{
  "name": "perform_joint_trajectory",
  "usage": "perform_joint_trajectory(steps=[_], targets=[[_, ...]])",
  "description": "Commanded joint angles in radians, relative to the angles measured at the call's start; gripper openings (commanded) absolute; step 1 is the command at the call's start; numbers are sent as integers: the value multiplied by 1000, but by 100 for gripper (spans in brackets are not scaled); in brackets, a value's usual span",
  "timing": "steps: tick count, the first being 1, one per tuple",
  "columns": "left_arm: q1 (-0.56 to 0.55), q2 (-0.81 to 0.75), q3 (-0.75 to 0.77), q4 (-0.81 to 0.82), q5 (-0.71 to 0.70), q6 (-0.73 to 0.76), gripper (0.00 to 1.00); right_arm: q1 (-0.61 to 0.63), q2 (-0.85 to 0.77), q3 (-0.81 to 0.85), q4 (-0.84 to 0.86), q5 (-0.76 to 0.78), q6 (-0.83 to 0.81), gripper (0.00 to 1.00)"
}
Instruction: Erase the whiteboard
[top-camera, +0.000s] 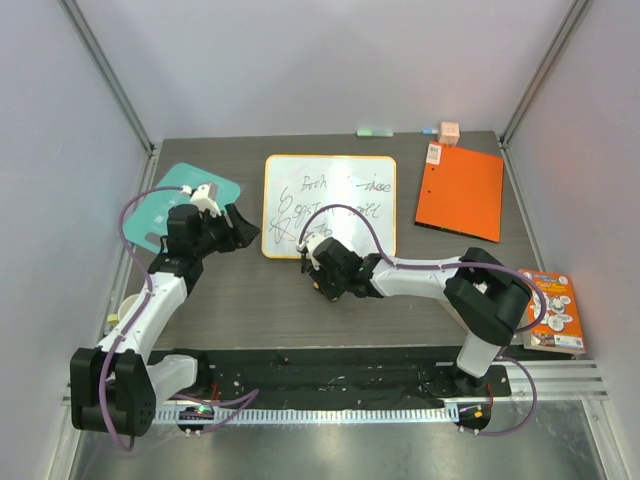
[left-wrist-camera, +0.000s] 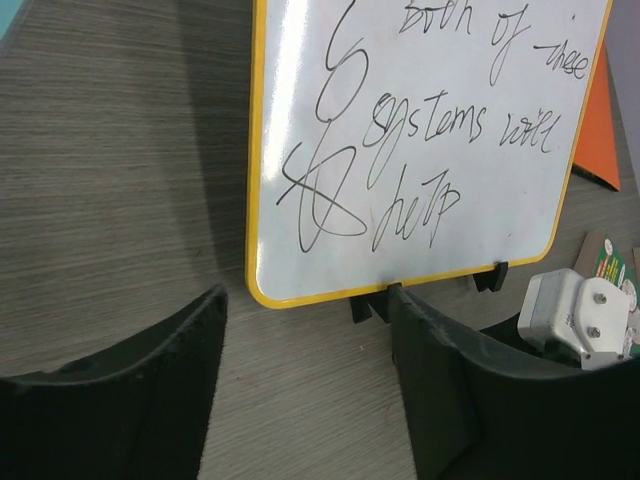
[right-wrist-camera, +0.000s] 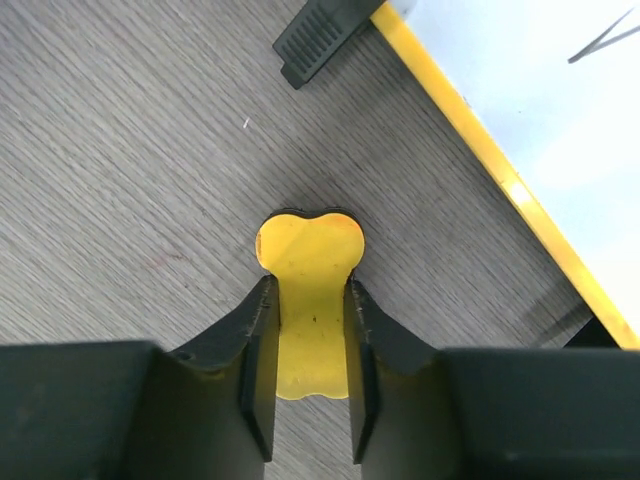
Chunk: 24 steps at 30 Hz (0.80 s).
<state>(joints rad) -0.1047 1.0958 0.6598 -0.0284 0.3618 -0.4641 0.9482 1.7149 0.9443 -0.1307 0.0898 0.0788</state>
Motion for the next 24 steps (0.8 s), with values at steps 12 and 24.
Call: perform_joint_trajectory(steps=[12, 24], targets=[[-3, 139, 55, 154, 29, -13, 54, 4, -58, 8, 43, 120, 44, 4], [29, 562, 313, 463, 114, -112, 60, -23, -233, 73, 52, 165, 58, 3]])
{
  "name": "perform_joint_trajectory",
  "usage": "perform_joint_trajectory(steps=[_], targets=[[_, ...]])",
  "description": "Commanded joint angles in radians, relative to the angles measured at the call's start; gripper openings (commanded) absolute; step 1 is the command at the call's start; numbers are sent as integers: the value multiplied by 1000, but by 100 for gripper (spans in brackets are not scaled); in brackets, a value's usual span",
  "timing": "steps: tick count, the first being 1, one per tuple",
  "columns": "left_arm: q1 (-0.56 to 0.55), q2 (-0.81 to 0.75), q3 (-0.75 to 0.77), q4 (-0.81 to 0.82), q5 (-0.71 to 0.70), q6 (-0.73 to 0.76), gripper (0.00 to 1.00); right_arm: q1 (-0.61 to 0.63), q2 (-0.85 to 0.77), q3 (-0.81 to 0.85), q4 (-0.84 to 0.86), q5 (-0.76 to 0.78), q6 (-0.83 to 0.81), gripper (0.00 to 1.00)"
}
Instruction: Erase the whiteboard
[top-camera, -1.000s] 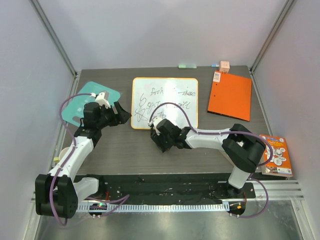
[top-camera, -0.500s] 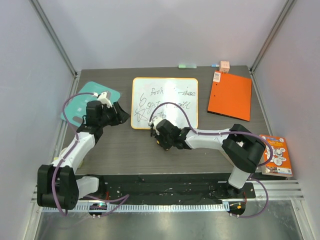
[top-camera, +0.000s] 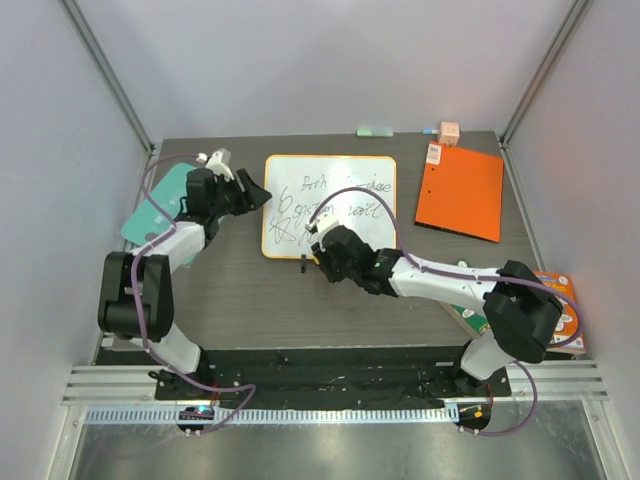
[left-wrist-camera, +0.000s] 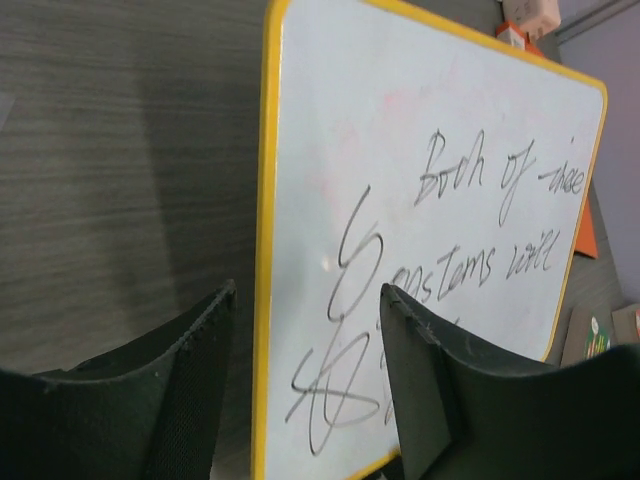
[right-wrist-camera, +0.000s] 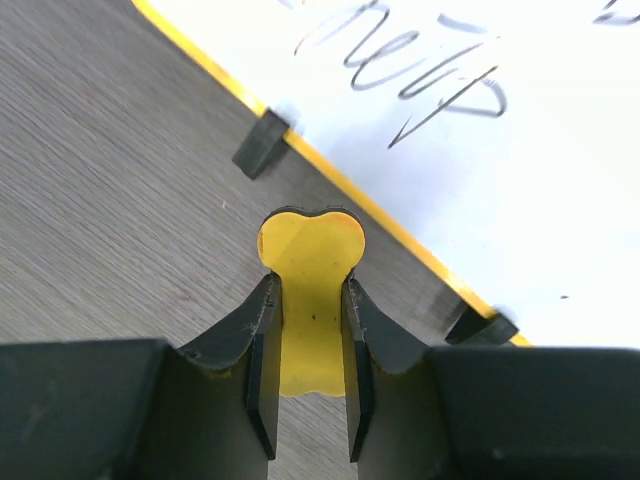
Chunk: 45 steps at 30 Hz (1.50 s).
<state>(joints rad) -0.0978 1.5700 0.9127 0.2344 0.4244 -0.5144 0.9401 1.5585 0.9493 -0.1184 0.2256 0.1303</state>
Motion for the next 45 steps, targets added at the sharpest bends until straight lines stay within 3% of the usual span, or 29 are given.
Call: perform_joint_trajectory(steps=[1, 6, 10, 15, 20, 26, 29, 30, 36, 45], targets=[[36, 120, 70, 236, 68, -81, 60, -29, -83, 74, 34, 27, 3, 4], [66, 317, 167, 393, 145, -95, 61, -81, -84, 117, 25, 18, -15, 4], [70, 421, 216, 610, 261, -159, 65, -113, -68, 126, 17, 9, -29, 4], [70, 566, 342, 704, 373, -255, 63, -135, -38, 118, 19, 32, -43, 4], [67, 656, 388, 830, 425, -352, 57, -162, -9, 111, 65, 55, -47, 4], [63, 650, 316, 1028, 451, -421, 52, -210, 17, 126, 103, 64, -44, 4], [61, 668, 314, 1075, 470, -450, 42, -218, 29, 126, 114, 69, -47, 4], [60, 674, 316, 1103, 479, -464, 26, -219, 32, 131, 114, 86, -49, 4], [61, 711, 315, 1192, 496, -521, 0, -234, 81, 143, 157, 84, -67, 4], [75, 714, 276, 1180, 487, -492, 0, -235, 178, 114, 347, 100, -63, 1]])
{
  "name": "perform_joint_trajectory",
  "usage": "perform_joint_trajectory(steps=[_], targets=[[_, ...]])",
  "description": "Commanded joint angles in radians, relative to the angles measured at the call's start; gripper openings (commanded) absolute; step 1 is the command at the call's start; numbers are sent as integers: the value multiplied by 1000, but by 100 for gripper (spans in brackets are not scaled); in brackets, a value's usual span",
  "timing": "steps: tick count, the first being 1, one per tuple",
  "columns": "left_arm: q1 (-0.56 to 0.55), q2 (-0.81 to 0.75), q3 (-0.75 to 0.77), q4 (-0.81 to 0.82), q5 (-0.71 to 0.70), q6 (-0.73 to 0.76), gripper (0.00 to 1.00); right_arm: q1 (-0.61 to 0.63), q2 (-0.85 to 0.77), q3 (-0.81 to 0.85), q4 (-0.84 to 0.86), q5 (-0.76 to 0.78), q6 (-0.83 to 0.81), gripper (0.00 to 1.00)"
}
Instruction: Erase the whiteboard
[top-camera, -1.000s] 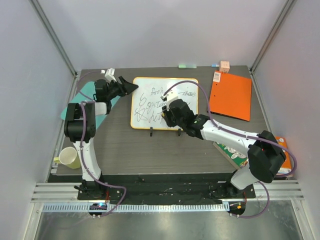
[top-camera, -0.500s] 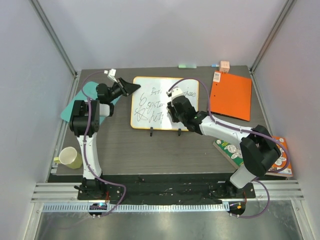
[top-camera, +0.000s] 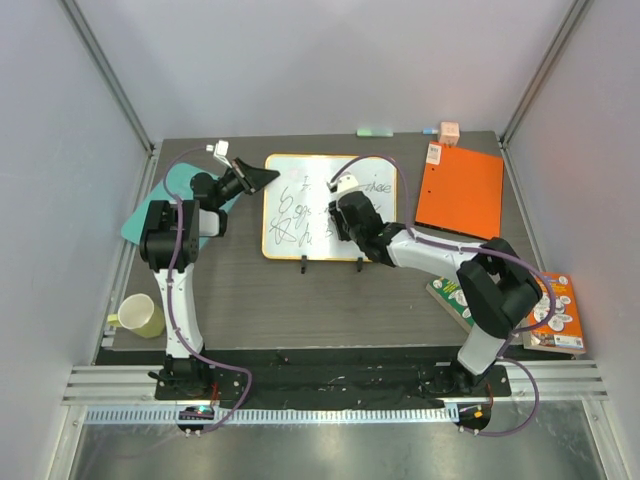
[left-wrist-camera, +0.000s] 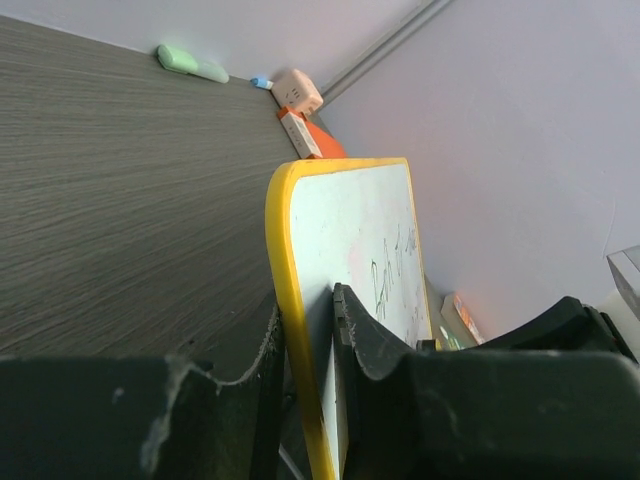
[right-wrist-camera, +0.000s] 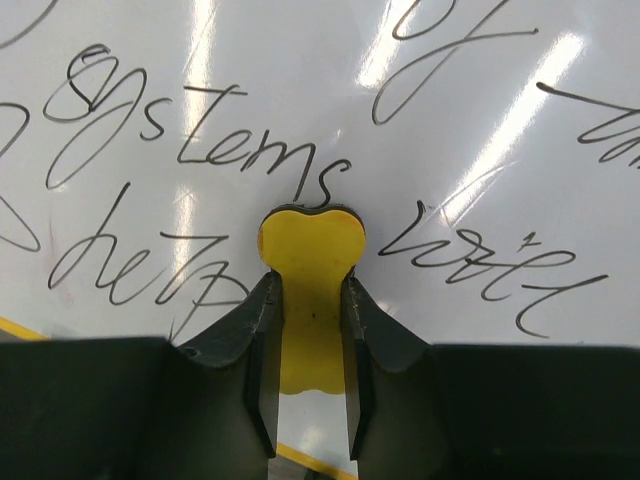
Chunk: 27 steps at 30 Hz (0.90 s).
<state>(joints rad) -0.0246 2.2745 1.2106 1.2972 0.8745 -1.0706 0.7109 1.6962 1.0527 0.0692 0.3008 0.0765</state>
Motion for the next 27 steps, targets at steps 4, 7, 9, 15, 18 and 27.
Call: perform_joint_trajectory(steps=[4, 7, 9, 15, 18, 27], targets=[[2, 17, -16, 108, 35, 61, 0, 44, 118, 65, 164, 79, -12, 1], [-1, 20, -11, 108, 37, 60, 0, 116, 169, 81, 211, 159, -29, 1], [-5, 20, -8, 111, 44, 58, 0, 151, 219, 104, 231, 247, -27, 1], [-14, 19, -9, 109, 43, 61, 0, 191, 324, 225, 190, 255, 137, 1], [-15, 16, -14, 111, 40, 58, 0, 197, 375, 265, 199, 216, 144, 1], [-20, 7, -16, 114, 44, 61, 0, 170, 414, 400, 95, 371, 114, 1]])
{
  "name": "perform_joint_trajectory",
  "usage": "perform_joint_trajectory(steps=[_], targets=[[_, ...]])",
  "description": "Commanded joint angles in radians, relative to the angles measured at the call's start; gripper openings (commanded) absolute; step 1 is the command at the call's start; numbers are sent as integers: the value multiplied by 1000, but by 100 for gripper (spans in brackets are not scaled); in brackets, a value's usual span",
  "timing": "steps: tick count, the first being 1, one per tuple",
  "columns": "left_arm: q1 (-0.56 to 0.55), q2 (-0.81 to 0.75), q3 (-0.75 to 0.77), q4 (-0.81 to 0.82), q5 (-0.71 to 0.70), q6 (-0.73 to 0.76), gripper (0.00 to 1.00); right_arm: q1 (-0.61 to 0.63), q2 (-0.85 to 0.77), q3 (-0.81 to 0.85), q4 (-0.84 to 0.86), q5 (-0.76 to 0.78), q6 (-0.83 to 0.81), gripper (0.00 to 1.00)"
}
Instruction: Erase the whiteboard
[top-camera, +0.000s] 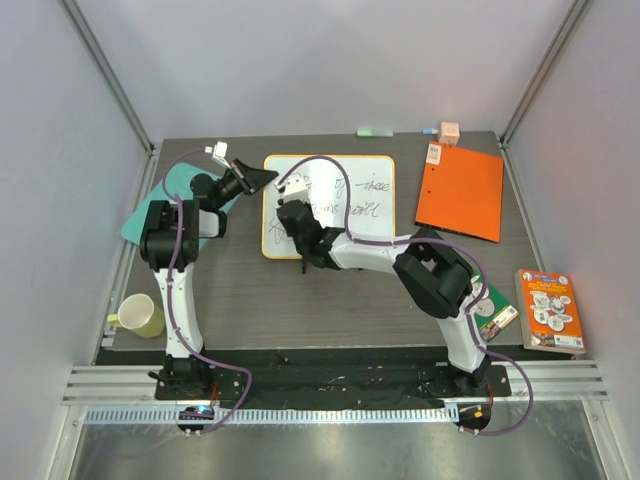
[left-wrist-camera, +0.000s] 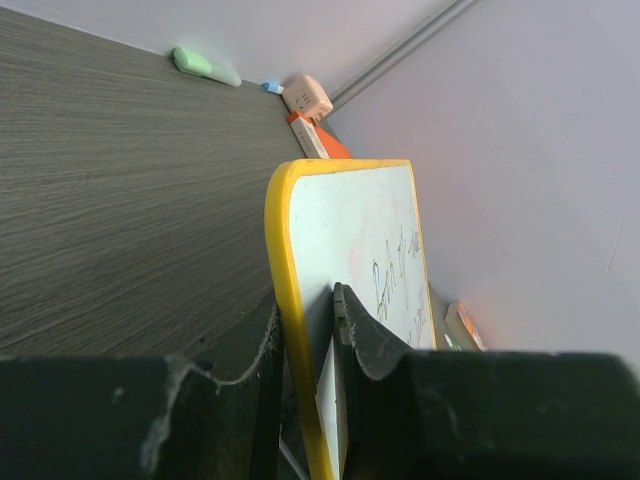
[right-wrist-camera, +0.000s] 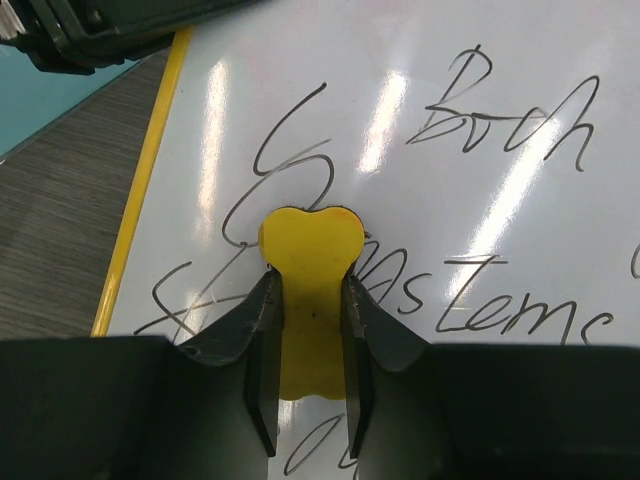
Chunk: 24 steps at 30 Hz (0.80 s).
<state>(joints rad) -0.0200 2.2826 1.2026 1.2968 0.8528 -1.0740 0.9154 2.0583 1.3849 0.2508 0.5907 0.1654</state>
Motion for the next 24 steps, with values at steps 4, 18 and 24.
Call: perform_joint_trajectory(steps=[4, 18, 24], targets=[[-24, 3, -8, 121, 71, 62, 0, -99, 23, 50, -137, 144, 55, 1], [-24, 11, 3, 133, 75, 45, 0, -248, -127, -235, -84, 161, 117, 1], [-24, 20, 11, 136, 84, 37, 0, -138, -58, -178, -31, 51, 97, 1]])
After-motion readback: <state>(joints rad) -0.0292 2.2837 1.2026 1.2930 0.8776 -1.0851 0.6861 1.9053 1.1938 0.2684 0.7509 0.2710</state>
